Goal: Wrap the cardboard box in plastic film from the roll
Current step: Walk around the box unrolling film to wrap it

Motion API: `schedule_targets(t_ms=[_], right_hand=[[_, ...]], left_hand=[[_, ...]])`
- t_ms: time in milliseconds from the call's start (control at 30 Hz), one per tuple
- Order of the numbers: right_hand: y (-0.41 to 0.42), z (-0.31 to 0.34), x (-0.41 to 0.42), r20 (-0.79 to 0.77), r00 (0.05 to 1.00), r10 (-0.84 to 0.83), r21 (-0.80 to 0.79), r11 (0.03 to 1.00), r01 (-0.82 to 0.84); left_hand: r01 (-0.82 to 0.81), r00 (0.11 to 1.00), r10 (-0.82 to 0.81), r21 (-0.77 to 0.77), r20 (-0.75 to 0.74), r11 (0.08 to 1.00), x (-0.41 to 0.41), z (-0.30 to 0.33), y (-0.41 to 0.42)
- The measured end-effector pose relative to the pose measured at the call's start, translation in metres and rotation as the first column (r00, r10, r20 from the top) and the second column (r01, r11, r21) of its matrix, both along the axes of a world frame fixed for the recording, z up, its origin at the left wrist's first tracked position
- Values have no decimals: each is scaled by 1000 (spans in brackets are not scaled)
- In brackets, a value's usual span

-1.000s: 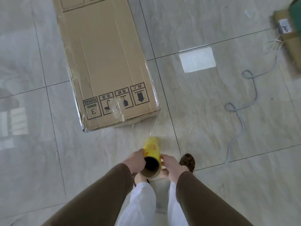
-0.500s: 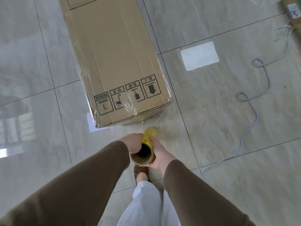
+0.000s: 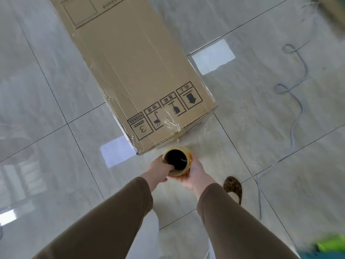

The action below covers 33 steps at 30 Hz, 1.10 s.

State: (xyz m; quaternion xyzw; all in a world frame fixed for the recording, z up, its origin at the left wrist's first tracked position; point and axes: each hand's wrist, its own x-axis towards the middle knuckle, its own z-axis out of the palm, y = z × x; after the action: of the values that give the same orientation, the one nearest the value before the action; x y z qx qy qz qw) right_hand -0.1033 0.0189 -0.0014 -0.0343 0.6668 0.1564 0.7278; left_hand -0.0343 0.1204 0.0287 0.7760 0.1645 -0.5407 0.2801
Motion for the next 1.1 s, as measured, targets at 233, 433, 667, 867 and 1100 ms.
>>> schedule_targets(t_ms=[233, 433, 667, 867, 1100], right_hand=[[82, 19, -7, 52, 940, -338, -38, 940, 340], [115, 8, -25, -14, 998, 66, -53, 996, -67], [133, -4, -16, 64, 992, -107, 112, 989, 99], [149, -4, -13, -46, 988, -150, 59, 986, 153], [188, -13, -10, -94, 919, -382, 96, 916, 391]], left_hand=[[524, 829, -538, 124, 154, 842, 26, -2, 24], [931, 228, -960, 253, 163, 264, 42, 3, 55], [967, -61, -987, 255, 151, -21, 28, 5, 66], [886, 453, -885, 56, 105, 461, 43, -2, 98], [796, 604, -797, 47, -15, 603, 47, -7, 151]])
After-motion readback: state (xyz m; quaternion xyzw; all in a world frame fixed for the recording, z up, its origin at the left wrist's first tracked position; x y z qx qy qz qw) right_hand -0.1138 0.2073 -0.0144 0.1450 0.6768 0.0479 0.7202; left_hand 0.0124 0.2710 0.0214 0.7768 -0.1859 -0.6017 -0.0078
